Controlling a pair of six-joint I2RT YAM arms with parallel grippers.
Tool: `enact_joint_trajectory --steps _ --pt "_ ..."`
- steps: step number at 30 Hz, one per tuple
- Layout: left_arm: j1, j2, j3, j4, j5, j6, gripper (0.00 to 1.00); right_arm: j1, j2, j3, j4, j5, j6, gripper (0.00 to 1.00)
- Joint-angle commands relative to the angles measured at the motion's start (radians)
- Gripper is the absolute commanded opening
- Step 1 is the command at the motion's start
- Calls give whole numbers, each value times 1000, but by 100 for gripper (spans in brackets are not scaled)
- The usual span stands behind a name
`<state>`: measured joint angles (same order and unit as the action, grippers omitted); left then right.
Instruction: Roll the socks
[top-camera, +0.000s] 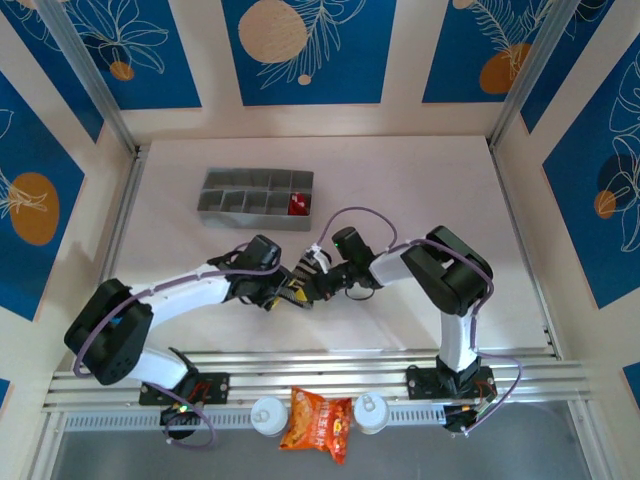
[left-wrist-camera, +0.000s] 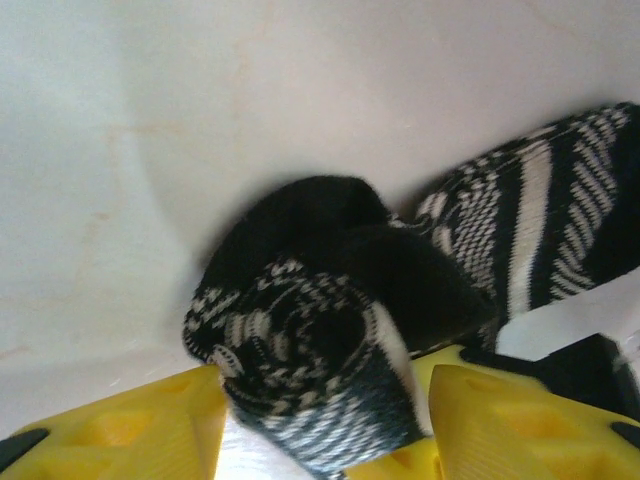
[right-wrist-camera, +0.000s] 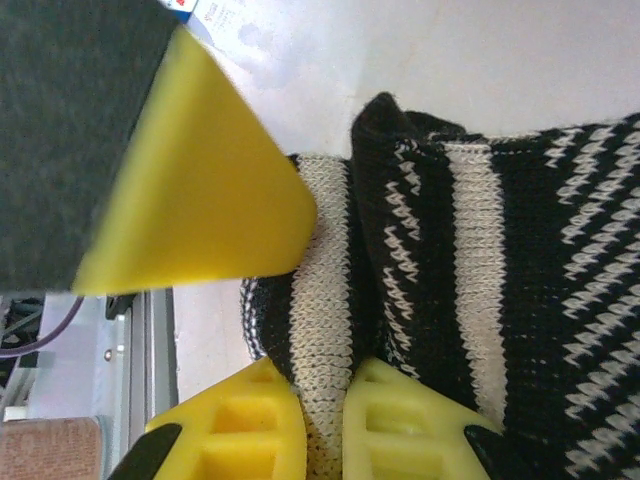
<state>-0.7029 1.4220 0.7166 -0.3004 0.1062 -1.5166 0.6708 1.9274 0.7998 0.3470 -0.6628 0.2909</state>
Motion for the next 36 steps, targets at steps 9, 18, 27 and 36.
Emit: enact_joint_trajectory --steps 9,18,27,36 --pt "-20 -13 -70 73 18 -146 65 -13 91 12 -221 46 15 0" --pt "-25 148 7 70 29 -121 43 -5 106 43 -258 44 4 0" --pt "-28 242 94 -280 86 -121 12 78 -140 -65 -195 382 -207 37" --pt "-30 285 187 -375 84 -115 9 245 -457 -245 -50 782 -378 62"
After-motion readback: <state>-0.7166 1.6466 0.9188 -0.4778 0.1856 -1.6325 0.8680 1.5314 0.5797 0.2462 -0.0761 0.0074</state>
